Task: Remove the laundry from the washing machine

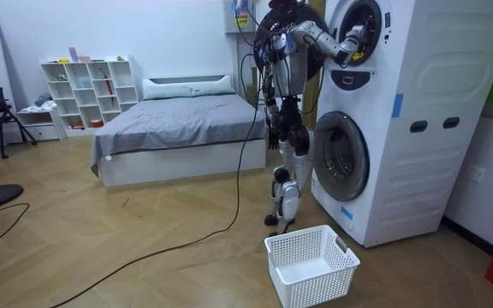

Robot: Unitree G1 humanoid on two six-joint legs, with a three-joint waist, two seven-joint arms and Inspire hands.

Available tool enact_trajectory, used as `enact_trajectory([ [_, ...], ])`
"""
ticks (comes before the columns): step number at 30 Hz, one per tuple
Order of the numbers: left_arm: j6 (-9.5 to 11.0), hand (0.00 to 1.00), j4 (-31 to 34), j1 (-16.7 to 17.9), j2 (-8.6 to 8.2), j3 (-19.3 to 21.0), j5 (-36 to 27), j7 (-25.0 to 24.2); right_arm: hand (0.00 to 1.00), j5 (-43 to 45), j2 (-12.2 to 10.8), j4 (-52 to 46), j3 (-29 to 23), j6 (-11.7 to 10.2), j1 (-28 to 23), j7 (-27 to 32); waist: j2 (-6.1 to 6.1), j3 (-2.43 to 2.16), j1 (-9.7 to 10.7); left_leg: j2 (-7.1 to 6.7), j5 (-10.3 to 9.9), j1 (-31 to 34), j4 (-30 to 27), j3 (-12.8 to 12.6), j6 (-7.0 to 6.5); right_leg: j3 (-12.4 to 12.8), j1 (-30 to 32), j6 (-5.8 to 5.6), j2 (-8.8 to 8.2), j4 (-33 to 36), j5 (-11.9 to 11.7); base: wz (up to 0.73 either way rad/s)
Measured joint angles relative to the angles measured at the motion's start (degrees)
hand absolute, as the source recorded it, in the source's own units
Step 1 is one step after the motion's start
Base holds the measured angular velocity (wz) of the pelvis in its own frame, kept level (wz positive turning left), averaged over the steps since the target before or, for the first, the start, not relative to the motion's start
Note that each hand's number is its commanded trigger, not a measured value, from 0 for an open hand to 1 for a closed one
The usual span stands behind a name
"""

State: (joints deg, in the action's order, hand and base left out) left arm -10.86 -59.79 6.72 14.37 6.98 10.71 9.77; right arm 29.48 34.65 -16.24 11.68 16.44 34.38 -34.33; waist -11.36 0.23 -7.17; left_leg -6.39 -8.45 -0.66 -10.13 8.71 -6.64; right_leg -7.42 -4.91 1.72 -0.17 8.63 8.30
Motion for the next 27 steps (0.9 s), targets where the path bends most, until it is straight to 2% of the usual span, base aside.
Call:
enact_trajectory([
  [4,0.32,0.0,0.06,0.46,-0.04,0.03,0.0,0.86,1.0,-2.62,0.0,-1.66,-0.04,-0.14,-0.2,0.6,0.1,0.07,0.34,0.36,0.0,-0.32,0.54,-1.0,0.0,0.7,0.16,0.0,0.19,-0.02,0.0,-0.15],
  [8,1.33,0.0,-0.06,0.63,-0.4,1.86,0.04,0.98,1.0,-6.61,0.01,-4.65,-1.58,-0.24,-0.52,0.75,0.45,0.3,1.01,0.76,-0.02,-0.88,1.26,-2.1,0.0,1.65,0.2,0.0,0.42,-0.04,0.0,-0.13],
  [12,1.85,0.0,-1.17,1.8,-0.83,2.1,0.04,1.75,1.0,-9.95,0.0,-13.54,-6.4,-0.71,-6.13,1.92,1.45,0.24,2.19,0.86,-0.02,-1.14,1.42,-2.78,0.0,3.11,0.17,-0.01,0.39,-0.01,0.0,-0.04],
  [13,2.26,0.0,-1.06,2.59,-1.28,2.43,0.05,2.1,1.0,-10.24,-0.1,-16.31,-7.85,-1.51,-8.84,2.68,1.72,0.22,2.16,0.98,-0.02,-1.26,1.42,-4.14,0.0,4.0,0.24,-0.01,0.31,-0.02,0.01,-0.21],
  [16,3.47,0.0,-1.09,4.16,-2.21,2.4,-1.69,2.65,1.0,-15.91,-0.92,-19.69,-12.07,-4.48,-15.43,6.38,2.96,0.33,3.18,1.26,-0.68,-1.9,1.46,-4.88,-0.42,4.43,-0.13,-0.04,0.39,-0.04,0.02,-0.2],
  [18,4.42,0.0,-2.25,5.04,-2.43,2.47,-2.64,3.52,1.0,-18.08,-3.04,-20.1,-14.66,-6.29,-20.09,9.68,3.46,0.44,3.96,1.31,-0.85,-2.6,1.53,-5.06,-0.5,4.54,-0.77,-0.1,0.41,-0.03,0.06,-0.04],
  [20,5.2,0.0,-2.46,5.56,-2.92,3.93,-2.34,3.99,1.0,-20.99,-4.93,-21.97,-17.42,-9.9,-24.94,11.85,3.86,0.32,4.82,1.3,-1.1,-3.16,1.55,-5.31,-0.72,5.12,-1.2,-0.2,0.38,0.11,0.11,0.06],
  [23,6.01,0.0,-2.09,6.82,-3.41,6.23,-2.24,5.17,1.0,-25.81,-5.13,-22.71,-20.73,-12.35,-30.14,14.56,3.93,0.29,5.42,1.22,-1.21,-3.27,1.45,-5.55,-0.91,5.73,-1.44,-0.45,0.27,0.07,-0.04,-0.02],
  [27,6.23,0.0,-2.19,7.78,-3.51,6.45,-2.25,6.36,1.0,-28.75,-6.2,-22.85,-23.23,-13.99,-34.59,17.04,4.02,0.29,5.84,1.11,-1.48,-3.92,1.29,-5.52,-1.33,5.77,-1.99,-0.62,0.16,0.1,-0.15,0.08],
])
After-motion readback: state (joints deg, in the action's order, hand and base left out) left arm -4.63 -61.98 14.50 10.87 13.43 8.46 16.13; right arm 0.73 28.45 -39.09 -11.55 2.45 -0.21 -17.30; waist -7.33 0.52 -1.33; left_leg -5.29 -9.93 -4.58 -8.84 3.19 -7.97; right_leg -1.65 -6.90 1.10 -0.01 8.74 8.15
